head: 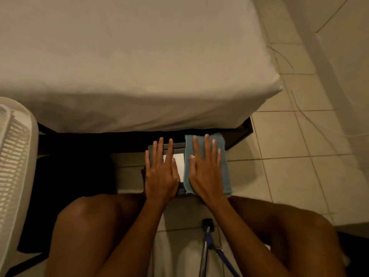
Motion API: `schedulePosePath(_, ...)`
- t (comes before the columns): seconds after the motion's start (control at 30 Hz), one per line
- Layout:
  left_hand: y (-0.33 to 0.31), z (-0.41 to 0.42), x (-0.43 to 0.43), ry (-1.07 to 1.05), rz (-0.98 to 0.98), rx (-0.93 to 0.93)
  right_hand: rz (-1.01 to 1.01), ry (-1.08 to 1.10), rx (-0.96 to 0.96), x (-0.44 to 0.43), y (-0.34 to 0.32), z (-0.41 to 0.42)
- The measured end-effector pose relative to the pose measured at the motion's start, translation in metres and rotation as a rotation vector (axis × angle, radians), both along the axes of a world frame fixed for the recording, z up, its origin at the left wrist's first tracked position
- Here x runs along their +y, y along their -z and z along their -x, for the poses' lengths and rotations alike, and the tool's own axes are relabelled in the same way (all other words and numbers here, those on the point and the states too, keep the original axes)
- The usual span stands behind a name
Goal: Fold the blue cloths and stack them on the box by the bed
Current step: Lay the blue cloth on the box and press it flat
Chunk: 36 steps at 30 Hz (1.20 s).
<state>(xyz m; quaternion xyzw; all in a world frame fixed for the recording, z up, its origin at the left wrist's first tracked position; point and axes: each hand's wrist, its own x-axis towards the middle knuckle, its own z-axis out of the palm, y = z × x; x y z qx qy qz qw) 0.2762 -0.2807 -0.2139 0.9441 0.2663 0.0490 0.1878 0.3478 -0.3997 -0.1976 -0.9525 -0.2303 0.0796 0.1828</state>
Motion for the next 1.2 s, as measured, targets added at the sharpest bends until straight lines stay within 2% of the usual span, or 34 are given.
schedulePosePath(0.13,0.000,-0.001,0.000,-0.008,0.007,-0.006,-0.015,-0.191,0.042,-0.028,0.003,0.018)
schedulePosePath(0.3,-0.003,0.000,-0.002,-0.014,-0.005,-0.004,0.025,0.018,-0.001,0.001,0.002,-0.016)
schedulePosePath(0.4,-0.002,0.001,-0.001,-0.012,-0.010,0.001,-0.030,-0.159,0.031,-0.013,0.001,0.014)
schedulePosePath(0.47,-0.004,0.000,-0.001,-0.015,0.014,-0.002,-0.031,-0.247,0.038,-0.029,0.002,0.003)
schedulePosePath(0.57,-0.006,0.000,-0.002,-0.012,0.030,-0.003,0.012,-0.113,0.010,-0.013,0.005,-0.028)
schedulePosePath(0.63,-0.005,0.000,-0.002,-0.011,0.030,-0.003,-0.004,-0.033,0.006,0.001,0.002,-0.020)
schedulePosePath(0.77,-0.004,0.000,-0.001,-0.015,0.033,-0.007,-0.030,-0.124,0.025,-0.017,0.003,0.022)
schedulePosePath(0.93,-0.002,-0.001,-0.002,-0.018,0.015,-0.003,0.003,-0.035,0.016,0.003,0.007,-0.023)
schedulePosePath(1.1,-0.001,0.001,-0.001,-0.018,0.027,-0.021,-0.037,-0.108,0.016,-0.017,0.006,0.026)
schedulePosePath(1.2,-0.001,0.001,-0.002,-0.016,0.022,-0.024,-0.034,-0.130,0.029,-0.014,0.009,0.007)
